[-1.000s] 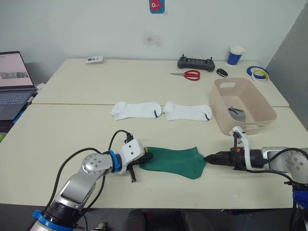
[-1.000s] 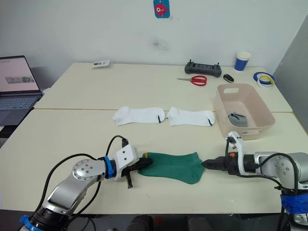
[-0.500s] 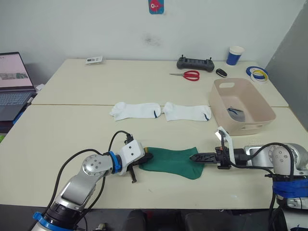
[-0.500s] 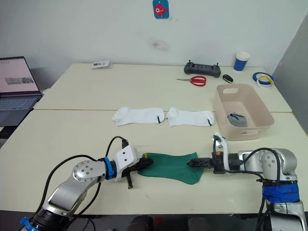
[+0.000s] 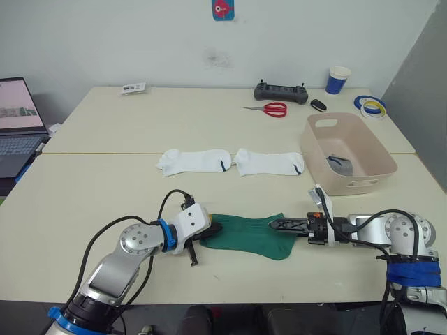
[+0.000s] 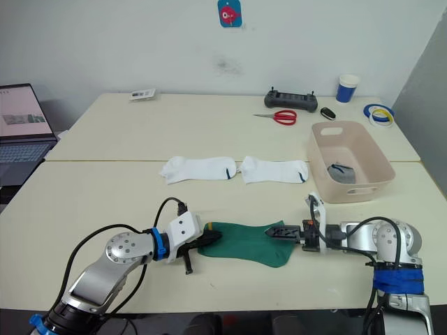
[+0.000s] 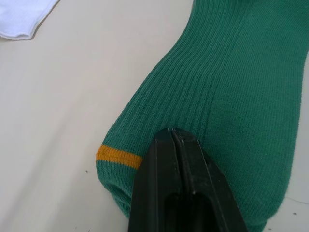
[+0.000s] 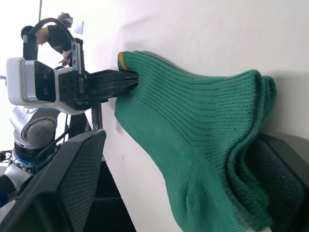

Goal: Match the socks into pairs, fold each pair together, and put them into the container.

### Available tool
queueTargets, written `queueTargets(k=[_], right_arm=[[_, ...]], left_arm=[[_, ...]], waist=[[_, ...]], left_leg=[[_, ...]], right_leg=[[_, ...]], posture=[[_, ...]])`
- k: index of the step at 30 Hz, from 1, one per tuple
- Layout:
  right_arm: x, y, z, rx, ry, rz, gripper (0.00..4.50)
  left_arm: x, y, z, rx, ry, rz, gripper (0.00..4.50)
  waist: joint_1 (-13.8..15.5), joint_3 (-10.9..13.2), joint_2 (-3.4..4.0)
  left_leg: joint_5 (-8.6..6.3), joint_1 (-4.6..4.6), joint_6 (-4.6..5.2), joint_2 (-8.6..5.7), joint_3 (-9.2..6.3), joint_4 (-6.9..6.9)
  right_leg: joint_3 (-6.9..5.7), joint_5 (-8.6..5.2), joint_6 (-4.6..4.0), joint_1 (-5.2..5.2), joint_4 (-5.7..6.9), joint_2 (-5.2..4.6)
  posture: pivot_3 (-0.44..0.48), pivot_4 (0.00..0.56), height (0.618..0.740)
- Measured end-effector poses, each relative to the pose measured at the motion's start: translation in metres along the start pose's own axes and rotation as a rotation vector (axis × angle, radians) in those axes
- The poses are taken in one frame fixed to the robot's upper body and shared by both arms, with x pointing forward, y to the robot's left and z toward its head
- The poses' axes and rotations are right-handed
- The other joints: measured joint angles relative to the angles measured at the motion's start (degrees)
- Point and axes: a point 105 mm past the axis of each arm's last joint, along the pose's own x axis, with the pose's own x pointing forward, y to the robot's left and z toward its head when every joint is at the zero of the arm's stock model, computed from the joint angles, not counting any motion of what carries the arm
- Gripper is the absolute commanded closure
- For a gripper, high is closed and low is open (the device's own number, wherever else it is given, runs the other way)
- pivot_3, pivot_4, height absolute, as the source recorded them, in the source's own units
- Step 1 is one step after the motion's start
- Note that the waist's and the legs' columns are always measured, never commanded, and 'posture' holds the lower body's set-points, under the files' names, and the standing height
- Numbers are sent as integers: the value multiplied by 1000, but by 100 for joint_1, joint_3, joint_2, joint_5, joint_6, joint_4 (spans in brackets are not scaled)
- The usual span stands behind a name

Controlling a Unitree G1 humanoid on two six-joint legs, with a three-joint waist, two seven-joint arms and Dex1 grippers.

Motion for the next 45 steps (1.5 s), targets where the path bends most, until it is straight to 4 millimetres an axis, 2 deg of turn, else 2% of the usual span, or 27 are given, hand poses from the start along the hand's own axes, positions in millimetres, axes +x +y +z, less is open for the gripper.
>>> queueTargets(k=[3,12,19,21,23,26,45], right_arm=[[-1,-3,-5,15,12,-10,1552],[-2,-4,0,13,-1,-27,4464],[-7,-2,7,-1,-8,-29,4464],[-5,8,13,-29,-14,8,4464],[2,28,22,-74,-19,93,4464],[7,44,26,-103,-19,162,4464],[59,54,10,-80,49,151,4464]], left_arm=[[0,1,0,2,0,0,4500],[0,2,0,1,2,-2,4500],[-2,3,0,-17,-2,-9,4500],[-3,3,-1,-52,-3,-16,4500],[-5,4,-1,-60,5,-31,4500],[-5,4,-1,-62,5,-42,4500],[-5,5,0,-55,-1,-46,4500]], waist=[[1,0,0],[0,0,1],[-3,1,1],[-5,1,1],[-23,1,1],[-18,1,1],[-14,0,3]], left_leg=[[0,-2,0,-1,2,0],[0,-2,0,-1,2,0],[0,-2,0,-1,4,-7],[0,-2,0,-1,4,-10],[0,-1,0,1,3,-14],[0,-2,0,2,1,-30],[1,-4,0,4,2,-55]], right_leg=[[3,0,0,-2,0,-1],[3,0,0,-4,-1,-1],[5,0,0,-9,-1,-1],[5,0,0,-11,0,0],[5,0,0,-12,-1,4],[1,0,-1,-11,-19,4],[0,0,-1,-12,-44,1]], posture=[[0,150,740],[0,150,740],[0,150,740],[0,150,740],[0,150,740],[0,150,740],[0,150,740]])
